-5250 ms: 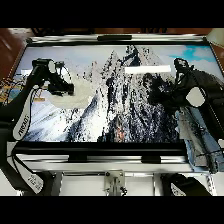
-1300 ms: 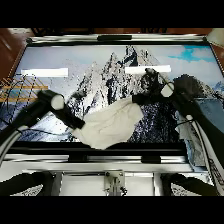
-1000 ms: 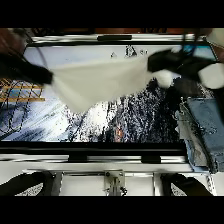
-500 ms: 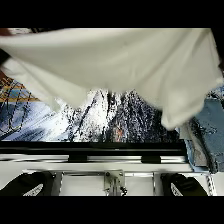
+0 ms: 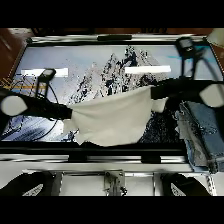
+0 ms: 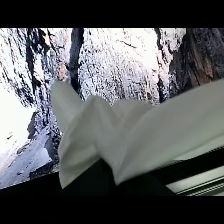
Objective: Fold the shirts.
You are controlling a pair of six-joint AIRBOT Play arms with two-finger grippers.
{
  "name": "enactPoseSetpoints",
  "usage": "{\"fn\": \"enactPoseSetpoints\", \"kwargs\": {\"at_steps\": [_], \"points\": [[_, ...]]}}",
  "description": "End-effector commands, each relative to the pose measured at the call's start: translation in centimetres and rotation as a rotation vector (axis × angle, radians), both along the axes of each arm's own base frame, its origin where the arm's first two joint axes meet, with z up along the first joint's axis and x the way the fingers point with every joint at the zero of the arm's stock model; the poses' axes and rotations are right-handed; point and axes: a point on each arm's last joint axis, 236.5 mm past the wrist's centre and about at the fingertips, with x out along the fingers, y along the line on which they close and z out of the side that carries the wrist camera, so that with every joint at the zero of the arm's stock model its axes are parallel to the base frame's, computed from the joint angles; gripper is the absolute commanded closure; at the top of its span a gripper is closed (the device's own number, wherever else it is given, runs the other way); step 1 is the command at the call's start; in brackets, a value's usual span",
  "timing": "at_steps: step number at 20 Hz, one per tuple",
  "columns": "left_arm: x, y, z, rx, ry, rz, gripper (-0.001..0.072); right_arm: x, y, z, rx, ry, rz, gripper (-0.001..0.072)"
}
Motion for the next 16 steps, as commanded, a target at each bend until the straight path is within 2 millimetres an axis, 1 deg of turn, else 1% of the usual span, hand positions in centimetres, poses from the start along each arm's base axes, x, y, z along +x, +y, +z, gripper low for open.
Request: {"fn": "enactPoseSetpoints", "kwargs": {"at_steps": [1,2,3,4,5,6,7,8,9,11,12,13,14,15,16], "points": [[1.8,-2.4,-6.9,-0.09,0.036,0.062,0.0665,4.6,1.9,-10.1,0.141,0.163,-0.143,0.0648],[3.0,-2.8,-7.8,-0.108,0.032,0.101,0.0665,5.6,3.1,-12.0,0.218,0.214,-0.184,0.0648],[4.1,-3.1,-8.4,-0.124,0.026,0.139,0.0658,6.1,4.2,-13.5,0.289,0.263,-0.215,0.0648],[4.9,-3.3,-8.8,-0.129,0.016,0.148,0.0593,6.3,5.3,-14.5,0.356,0.313,-0.238,0.0648],[5.3,-3.4,-9.0,-0.127,0.013,0.148,0.0461,6.2,5.9,-15.1,0.389,0.342,-0.244,0.0648],[5.7,-3.2,-8.8,-0.121,0.007,0.15,0.0303,6.2,6.0,-15.1,0.39,0.344,-0.236,0.0648],[6.0,-2.3,-8.3,-0.099,0.011,0.154,0.0157,6.0,6.0,-14.8,0.382,0.338,-0.22,0.0648],[5.9,-0.5,-7.8,-0.039,0.03,0.144,0.0095,5.7,6.0,-14.3,0.365,0.324,-0.191,0.0648],[5.3,1.7,-7.2,0.038,0.067,0.126,0.0095,5.4,6.0,-13.7,0.346,0.309,-0.162,0.0648],[3.2,7.6,-5.8,0.201,0.19,0.127,0.0102,4.5,5.4,-12.7,0.286,0.286,-0.117,0.0648],[2.0,10.0,-5.3,0.246,0.256,0.159,0.0106,4.1,4.8,-12.5,0.242,0.275,-0.103,0.0647],[0.7,11.9,-5.2,0.257,0.318,0.205,0.0106,3.6,3.9,-12.4,0.186,0.266,-0.089,0.0648],[-0.3,12.9,-5.4,0.249,0.364,0.237,0.0106,3.2,3.1,-12.4,0.141,0.264,-0.084,0.0648],[-1.1,13.0,-6.0,0.219,0.4,0.256,0.0106,2.9,2.5,-12.4,0.103,0.267,-0.082,0.0648],[-2.0,12.4,-6.9,0.176,0.438,0.26,0.0106,2.4,1.9,-12.5,0.076,0.277,-0.085,0.0648]]}}
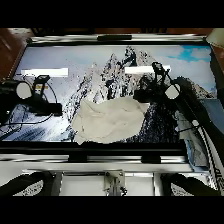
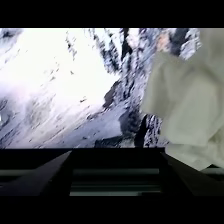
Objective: Fold the shirts.
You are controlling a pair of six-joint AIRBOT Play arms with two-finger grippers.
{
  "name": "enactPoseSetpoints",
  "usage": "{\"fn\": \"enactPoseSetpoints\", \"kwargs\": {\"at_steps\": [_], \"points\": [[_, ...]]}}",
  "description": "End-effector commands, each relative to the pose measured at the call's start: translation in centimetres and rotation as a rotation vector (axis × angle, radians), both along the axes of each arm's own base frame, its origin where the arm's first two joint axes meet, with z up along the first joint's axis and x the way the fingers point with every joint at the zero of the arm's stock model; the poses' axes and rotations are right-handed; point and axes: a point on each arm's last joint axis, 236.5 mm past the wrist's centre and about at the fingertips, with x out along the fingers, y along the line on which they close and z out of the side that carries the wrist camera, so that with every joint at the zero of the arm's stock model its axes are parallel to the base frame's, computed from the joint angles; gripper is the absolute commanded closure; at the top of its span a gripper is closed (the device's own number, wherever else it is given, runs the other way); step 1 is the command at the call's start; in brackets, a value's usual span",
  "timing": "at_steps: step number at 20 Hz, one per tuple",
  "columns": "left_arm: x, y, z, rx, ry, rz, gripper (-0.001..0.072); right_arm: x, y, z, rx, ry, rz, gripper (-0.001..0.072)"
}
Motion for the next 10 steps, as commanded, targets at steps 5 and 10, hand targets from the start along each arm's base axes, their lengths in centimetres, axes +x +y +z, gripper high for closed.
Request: {"fn": "enactPoseSetpoints", "kwargs": {"at_steps": [5,10], "points": [[-11.5,-5.5,-8.5,-0.286,0.382,0.012,0.0124,-2.7,-2.4,-1.0,-0.136,0.079,0.047,0.0648],[-9.1,-8.6,-10.7,-0.37,0.238,0.036,0.0124,-2.7,-2.4,-1.0,-0.139,0.078,0.047,0.0647]]}}
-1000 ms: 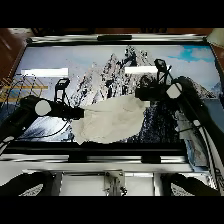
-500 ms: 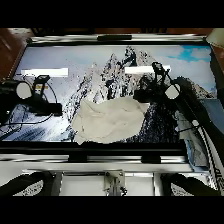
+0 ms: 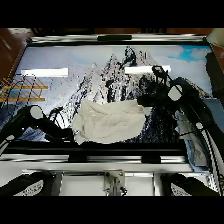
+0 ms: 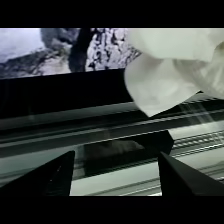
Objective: Fold the shirts.
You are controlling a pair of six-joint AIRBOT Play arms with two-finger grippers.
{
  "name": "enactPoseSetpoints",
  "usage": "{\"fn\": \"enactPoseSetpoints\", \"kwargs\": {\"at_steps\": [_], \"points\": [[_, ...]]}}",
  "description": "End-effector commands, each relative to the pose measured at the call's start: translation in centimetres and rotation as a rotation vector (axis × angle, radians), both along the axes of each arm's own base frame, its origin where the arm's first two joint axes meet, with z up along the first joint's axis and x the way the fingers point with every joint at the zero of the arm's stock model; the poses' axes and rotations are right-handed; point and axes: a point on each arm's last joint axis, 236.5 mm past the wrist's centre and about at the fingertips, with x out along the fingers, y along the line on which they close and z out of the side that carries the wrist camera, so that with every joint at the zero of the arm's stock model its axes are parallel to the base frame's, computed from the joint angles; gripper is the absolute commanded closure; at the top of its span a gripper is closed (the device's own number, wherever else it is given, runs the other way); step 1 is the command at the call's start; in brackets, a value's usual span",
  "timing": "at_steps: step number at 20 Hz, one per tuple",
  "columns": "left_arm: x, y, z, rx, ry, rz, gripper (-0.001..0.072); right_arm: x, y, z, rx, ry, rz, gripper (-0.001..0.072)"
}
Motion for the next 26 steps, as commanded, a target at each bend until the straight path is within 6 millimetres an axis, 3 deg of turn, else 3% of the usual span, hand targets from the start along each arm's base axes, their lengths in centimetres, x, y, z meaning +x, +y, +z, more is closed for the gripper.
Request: {"fn": "enactPoseSetpoints", "kwargs": {"at_steps": [1,3,6,7,8,10,11,12,14,16,17,19,20,21,22,23,24,25,26], "points": [[2.1,-2.8,-1.7,-0.071,-0.104,0.054,0.0124,-0.2,-0.2,-0.1,-0.01,0.008,0.003,0.0648],[2.4,-3.6,-2.6,-0.073,-0.107,0.053,0.0124,-0.2,-0.2,-0.1,-0.011,0.008,0.003,0.0647],[1.2,-4.6,-4.4,-0.061,-0.054,-0.006,0.0125,-0.2,-0.2,-0.1,-0.01,0.007,0.003,0.0648],[0.9,-4.9,-4.8,-0.057,-0.045,-0.018,0.0158,-0.2,-0.2,-0.1,-0.01,0.007,0.003,0.0647],[0.8,-5.0,-5.1,-0.053,-0.042,-0.021,0.0367,-0.2,-0.2,-0.1,-0.009,0.008,0.002,0.0647],[1.6,-4.8,-5.1,-0.048,-0.055,0.011,0.0595,-0.2,-0.2,-0.1,-0.004,0.012,-0.007,0.0647],[2.2,-4.5,-4.7,-0.049,-0.07,0.015,0.0666,-0.2,0.0,0.0,0.003,0.013,-0.008,0.0647],[3.2,-4.2,-4.0,-0.046,-0.097,0.013,0.0667,-0.3,0.1,0.1,0.01,0.014,-0.009,0.0647],[6.0,-3.0,-0.6,-0.021,-0.209,-0.042,0.0669,-0.2,0.1,1.1,0.018,-0.013,-0.01,0.0648],[10.4,-0.9,6.5,0.06,-0.43,-0.108,0.0669,0.6,-0.4,4.3,0.0,-0.108,-0.003,0.0648],[12.9,-0.1,11.7,0.093,-0.586,-0.12,0.0668,1.2,-0.9,7.0,-0.015,-0.181,-0.003,0.0648],[16.4,0.6,26.8,0.1,-0.993,-0.078,0.0668,2.5,-2.2,14.7,-0.049,-0.39,-0.016,0.0648],[16.5,1.4,35.7,0.094,-1.215,-0.031,0.0668,2.7,-2.9,19.4,-0.052,-0.513,-0.036,0.0648],[15.2,2.7,44.2,0.089,-1.413,0.041,0.0668,2.4,-3.7,25.0,-0.043,-0.655,-0.066,0.0648],[12.9,4.4,50.7,0.096,-1.563,0.114,0.0669,1.3,-4.6,30.6,-0.019,-0.793,-0.106,0.0648],[10.3,6.3,55.8,0.116,-1.678,0.186,0.0668,-0.3,-5.6,35.2,0.005,-0.906,-0.147,0.0648],[7.6,8.4,59.6,0.141,-1.765,0.259,0.0668,-2.5,-6.9,39.1,0.025,-0.999,-0.193,0.0648],[5.3,10.0,61.5,0.167,-1.81,0.304,0.0668,-4.6,-8.2,41.5,0.045,-1.046,-0.241,0.0648],[3.8,11.1,62.1,0.197,-1.821,0.327,0.0668,-6.7,-9.2,43.1,0.08,-1.072,-0.286,0.0648]]}}
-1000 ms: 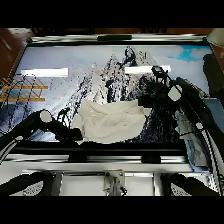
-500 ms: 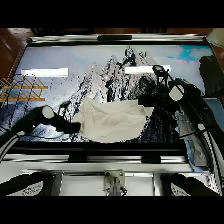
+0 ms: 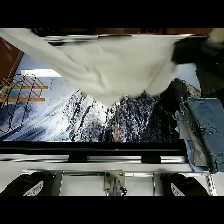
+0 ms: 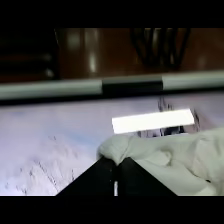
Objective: Fold the shirts.
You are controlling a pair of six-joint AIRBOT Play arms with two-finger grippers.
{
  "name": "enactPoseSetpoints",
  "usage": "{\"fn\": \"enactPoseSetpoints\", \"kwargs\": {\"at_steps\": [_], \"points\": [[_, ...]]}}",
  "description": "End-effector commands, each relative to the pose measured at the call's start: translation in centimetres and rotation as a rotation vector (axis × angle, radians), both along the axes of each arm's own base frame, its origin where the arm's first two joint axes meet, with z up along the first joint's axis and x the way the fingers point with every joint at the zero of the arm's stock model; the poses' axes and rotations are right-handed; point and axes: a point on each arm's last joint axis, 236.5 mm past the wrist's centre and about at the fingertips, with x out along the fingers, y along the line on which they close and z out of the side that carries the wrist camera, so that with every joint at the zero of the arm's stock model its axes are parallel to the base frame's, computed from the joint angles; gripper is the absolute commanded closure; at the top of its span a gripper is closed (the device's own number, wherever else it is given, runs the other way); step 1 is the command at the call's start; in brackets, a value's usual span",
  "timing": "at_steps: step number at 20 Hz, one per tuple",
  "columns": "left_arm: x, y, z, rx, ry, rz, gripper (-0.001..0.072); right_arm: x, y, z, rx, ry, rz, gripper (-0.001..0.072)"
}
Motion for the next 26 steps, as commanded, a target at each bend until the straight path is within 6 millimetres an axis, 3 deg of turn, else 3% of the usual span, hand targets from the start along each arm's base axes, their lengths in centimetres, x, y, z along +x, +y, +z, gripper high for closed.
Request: {"fn": "enactPoseSetpoints", "kwargs": {"at_steps": [1,3,5,9,12,14,17,19,21,25,26], "points": [[-8.5,6.1,8.2,-0.033,-0.212,0.173,0.0668,-7.3,-4.0,9.2,0.122,-0.217,-0.105,0.0648],[-8.6,6.9,5.0,-0.028,-0.102,0.205,0.0668,-9.7,-4.4,8.0,0.127,-0.15,-0.102,0.0648],[-7.0,6.7,0.1,0.011,0.06,0.216,0.0668,-10.8,-4.7,3.3,0.083,0.048,-0.117,0.0648],[-1.9,5.5,-12.9,0.126,0.404,0.217,0.0668,-12.9,-5.0,-11.6,-0.067,0.616,-0.143,0.0648],[1.6,3.7,-22.8,0.174,0.561,0.171,0.0668,-15.2,-2.3,-23.8,-0.069,0.964,-0.059,0.0648],[3.9,1.2,-27.3,0.087,0.584,0.123,0.0668,-15.3,-0.4,-30.5,-0.008,1.051,-0.028,0.0648],[6.6,-2.7,-32.0,-0.075,0.61,0.052,0.0667,-12.3,0.3,-37.2,0.155,1.016,-0.144,0.0648],[8.0,-4.3,-33.8,-0.137,0.637,0.027,0.0668,-9.3,0.4,-38.9,0.2,0.949,-0.183,0.0648],[8.9,-5.0,-34.7,-0.168,0.645,0.02,0.0667,-5.3,0.0,-38.7,0.177,0.837,-0.196,0.0647],[8.8,-4.9,-34.2,-0.123,0.622,-0.006,0.0667,1.0,-5.3,-35.5,0.187,0.755,-0.335,0.0606],[8.7,-4.9,-34.0,-0.124,0.619,-0.006,0.0667,1.9,-6.7,-34.9,0.228,0.757,-0.373,0.0361]]}}
